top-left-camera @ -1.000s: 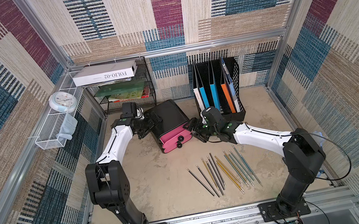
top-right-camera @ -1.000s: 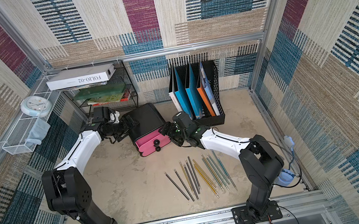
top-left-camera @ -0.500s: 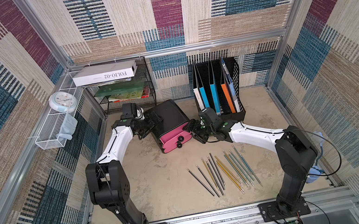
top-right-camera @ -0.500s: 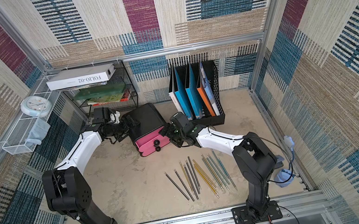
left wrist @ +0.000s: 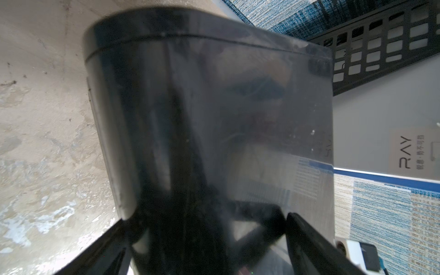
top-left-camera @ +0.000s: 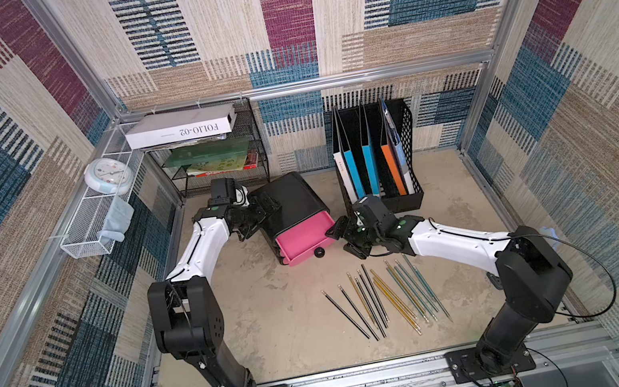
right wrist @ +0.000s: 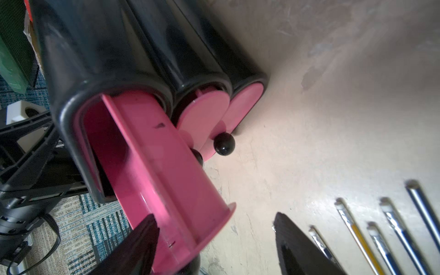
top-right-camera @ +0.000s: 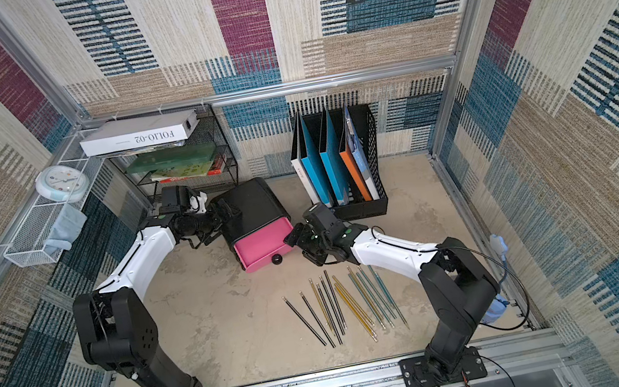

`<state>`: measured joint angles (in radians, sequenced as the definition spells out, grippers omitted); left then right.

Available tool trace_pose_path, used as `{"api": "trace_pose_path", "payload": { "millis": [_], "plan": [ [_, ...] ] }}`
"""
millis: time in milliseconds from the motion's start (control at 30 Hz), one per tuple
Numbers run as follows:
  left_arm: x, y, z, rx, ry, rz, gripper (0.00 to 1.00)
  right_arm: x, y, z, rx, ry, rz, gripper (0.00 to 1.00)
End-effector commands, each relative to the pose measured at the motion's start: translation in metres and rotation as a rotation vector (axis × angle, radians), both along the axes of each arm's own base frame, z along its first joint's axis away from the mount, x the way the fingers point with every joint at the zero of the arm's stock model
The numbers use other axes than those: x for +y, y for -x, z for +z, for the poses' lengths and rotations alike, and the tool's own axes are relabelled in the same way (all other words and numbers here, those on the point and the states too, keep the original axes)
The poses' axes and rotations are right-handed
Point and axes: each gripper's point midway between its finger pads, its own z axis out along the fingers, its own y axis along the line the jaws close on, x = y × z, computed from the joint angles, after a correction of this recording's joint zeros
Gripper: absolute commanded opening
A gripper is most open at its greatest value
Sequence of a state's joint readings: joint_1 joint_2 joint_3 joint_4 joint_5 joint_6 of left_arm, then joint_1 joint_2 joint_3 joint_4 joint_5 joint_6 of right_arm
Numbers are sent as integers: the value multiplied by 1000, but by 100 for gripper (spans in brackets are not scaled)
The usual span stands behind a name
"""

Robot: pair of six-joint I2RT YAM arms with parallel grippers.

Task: Please place the pencils in the drawer according to their color
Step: Open the drawer in the storage box.

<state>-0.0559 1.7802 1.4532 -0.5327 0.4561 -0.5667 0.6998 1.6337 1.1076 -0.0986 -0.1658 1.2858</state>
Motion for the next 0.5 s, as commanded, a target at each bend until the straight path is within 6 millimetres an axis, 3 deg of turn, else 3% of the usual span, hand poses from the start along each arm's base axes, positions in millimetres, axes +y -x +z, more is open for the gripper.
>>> {"api": "trace_pose_path", "payload": {
  "millis": [0, 233, 467],
  "plan": [
    [18, 36, -44, 208, -118, 26, 98, -8, 9, -3, 22, 17, -1, 79],
    [17, 35, -42, 202, -118, 27, 98, -14, 19, 3, 8, 6, 10, 79],
    [22, 31, -28, 175, -143, 34, 98, -5, 14, 27, -77, -9, 76, 82]
  ]
}}
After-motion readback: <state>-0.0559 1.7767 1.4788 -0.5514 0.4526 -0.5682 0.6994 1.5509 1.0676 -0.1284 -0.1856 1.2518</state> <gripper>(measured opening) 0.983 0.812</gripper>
